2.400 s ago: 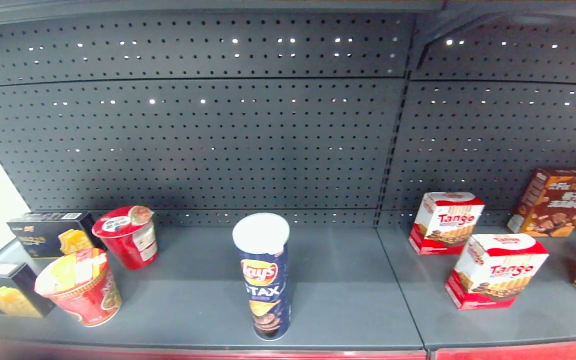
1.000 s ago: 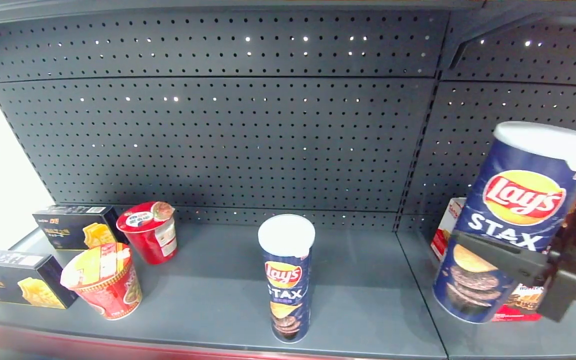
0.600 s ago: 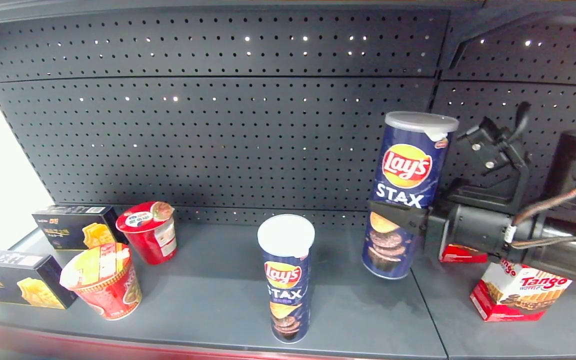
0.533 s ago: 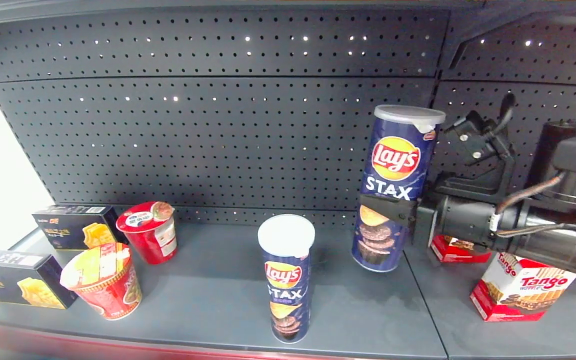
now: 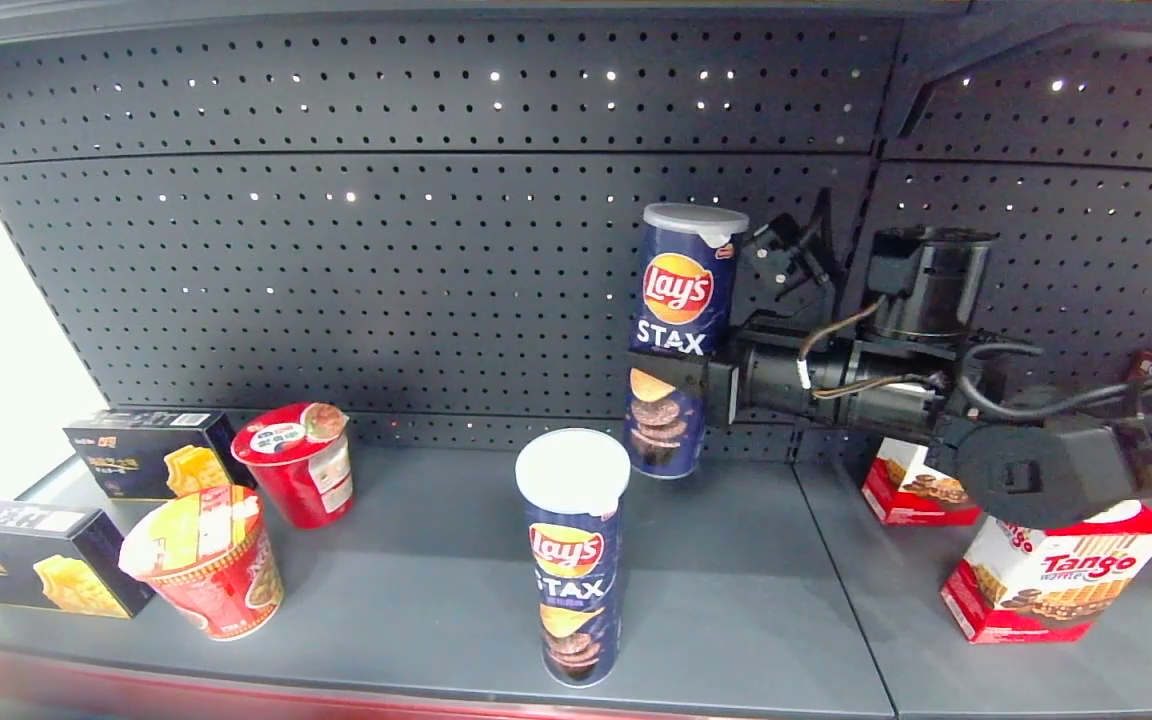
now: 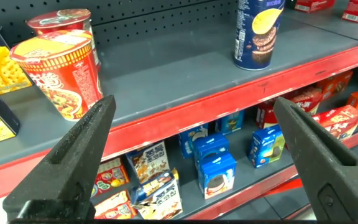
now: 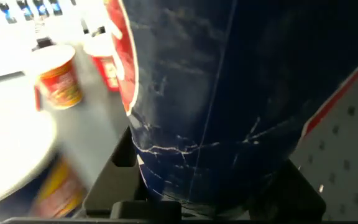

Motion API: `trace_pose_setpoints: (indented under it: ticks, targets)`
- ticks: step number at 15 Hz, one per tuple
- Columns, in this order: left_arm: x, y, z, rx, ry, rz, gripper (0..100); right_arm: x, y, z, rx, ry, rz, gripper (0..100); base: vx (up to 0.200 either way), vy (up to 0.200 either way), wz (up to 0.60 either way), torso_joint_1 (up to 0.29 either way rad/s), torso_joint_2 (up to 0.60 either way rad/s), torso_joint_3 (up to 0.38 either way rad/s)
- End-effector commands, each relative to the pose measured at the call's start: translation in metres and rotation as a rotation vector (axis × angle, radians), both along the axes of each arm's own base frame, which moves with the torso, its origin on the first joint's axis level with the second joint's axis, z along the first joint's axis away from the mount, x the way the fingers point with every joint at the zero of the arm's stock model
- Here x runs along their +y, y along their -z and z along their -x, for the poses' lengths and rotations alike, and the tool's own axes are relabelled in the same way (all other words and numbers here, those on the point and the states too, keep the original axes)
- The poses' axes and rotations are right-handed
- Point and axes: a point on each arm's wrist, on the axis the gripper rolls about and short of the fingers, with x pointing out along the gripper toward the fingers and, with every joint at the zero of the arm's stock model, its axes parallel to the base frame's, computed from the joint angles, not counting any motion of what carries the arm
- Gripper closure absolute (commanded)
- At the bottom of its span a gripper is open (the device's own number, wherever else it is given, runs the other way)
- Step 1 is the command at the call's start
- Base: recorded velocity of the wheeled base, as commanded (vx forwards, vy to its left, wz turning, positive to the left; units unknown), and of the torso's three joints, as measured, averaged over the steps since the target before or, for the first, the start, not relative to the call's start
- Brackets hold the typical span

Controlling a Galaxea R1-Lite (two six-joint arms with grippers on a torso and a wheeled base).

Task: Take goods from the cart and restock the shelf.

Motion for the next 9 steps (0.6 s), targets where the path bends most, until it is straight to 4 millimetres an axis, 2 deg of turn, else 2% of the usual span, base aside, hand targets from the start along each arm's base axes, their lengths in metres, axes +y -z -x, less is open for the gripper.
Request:
trace_pose_setpoints:
  ticks: [1,9]
  targets:
    - [0.000,0.000,0.000,-0.001,0.000,0.001,0,0.012,0.019,-0.026,0.018,0.001,0.014,100,0.000,0.000,0.00,0.000,0.00,0.000]
    - [0.000,0.000,0.000,-0.001,0.000,0.001,0,0.019,0.046,-0.039,-0.004,0.009,0.034,100,0.000,0.000,0.00,0.000,0.00,0.000]
